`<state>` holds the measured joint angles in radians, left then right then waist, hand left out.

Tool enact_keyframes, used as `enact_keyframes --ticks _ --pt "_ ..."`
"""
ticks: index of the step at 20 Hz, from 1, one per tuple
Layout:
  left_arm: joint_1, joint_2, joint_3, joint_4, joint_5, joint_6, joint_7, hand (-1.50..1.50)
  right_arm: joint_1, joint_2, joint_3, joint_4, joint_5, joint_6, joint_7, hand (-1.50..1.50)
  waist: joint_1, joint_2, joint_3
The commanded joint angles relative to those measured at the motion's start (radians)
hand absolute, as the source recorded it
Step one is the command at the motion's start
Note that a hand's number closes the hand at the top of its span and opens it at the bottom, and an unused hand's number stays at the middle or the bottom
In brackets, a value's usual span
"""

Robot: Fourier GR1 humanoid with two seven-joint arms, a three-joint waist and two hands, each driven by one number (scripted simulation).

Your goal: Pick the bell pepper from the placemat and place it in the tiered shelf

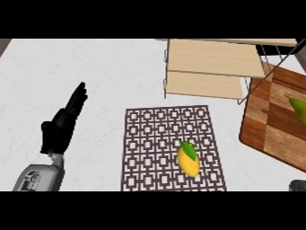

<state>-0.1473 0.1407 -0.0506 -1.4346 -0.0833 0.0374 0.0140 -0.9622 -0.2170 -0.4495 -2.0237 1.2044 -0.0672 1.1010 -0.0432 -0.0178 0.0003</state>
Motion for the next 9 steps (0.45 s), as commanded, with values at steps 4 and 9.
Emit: enact_keyframes --ticks 4,9 --pt "-0.007 0.020 0.037 -0.003 0.026 -0.012 0.017 0.00 0.134 -0.089 -0.162 -0.291 -0.202 0.400 0.109 -1.50 -0.023 -0.006 0.001" --pt "0.005 -0.021 -0.001 0.008 -0.022 0.035 0.007 0.00 0.260 -0.057 -0.327 -0.434 -0.436 0.515 0.097 -1.50 -0.043 -0.010 0.002"
